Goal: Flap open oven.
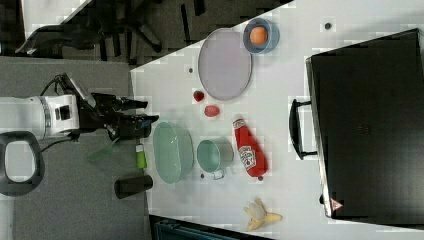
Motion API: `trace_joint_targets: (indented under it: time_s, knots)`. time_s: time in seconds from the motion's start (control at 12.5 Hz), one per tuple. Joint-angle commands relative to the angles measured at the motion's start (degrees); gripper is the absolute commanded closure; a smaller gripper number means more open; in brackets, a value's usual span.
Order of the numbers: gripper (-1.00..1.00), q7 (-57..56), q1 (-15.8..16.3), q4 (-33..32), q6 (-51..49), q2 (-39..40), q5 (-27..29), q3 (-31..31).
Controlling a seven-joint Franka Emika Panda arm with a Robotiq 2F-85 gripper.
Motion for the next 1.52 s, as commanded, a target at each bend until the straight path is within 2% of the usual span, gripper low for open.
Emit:
trace_joint_targets:
  time_s: [0.08, 0.24, 0.48, 0.56, 1.04, 1.12, 1.2, 1.52]
  knots:
    - [-0.59, 5.6, -2.3, -13.5, -6.2, -20.3, -1.7, -1.6]
    - [-0.99, 5.6, -2.3, -13.5, -6.2, -20.3, -1.7, -1.6]
    - [-1.00, 5.6, -2.3, -13.5, -6.2, -20.3, -1.7, -1.6]
    - [-0.90, 5.6, -2.3, -13.5, -6.2, -20.3, -1.7, -1.6]
    - [0.55, 4.7, -2.3, -14.7, -6.1, -20.3, -1.8, -2.1]
    - [0.65, 3.1, -2.3, -15.0, -6.0, -20.3, -1.8, -2.5]
    - [0.65, -0.1, -2.4, -15.1, -5.5, -20.2, -1.9, -3.2]
    - [0.65, -25.2, -2.5, -15.9, -1.5, -19.3, -2.0, -7.6]
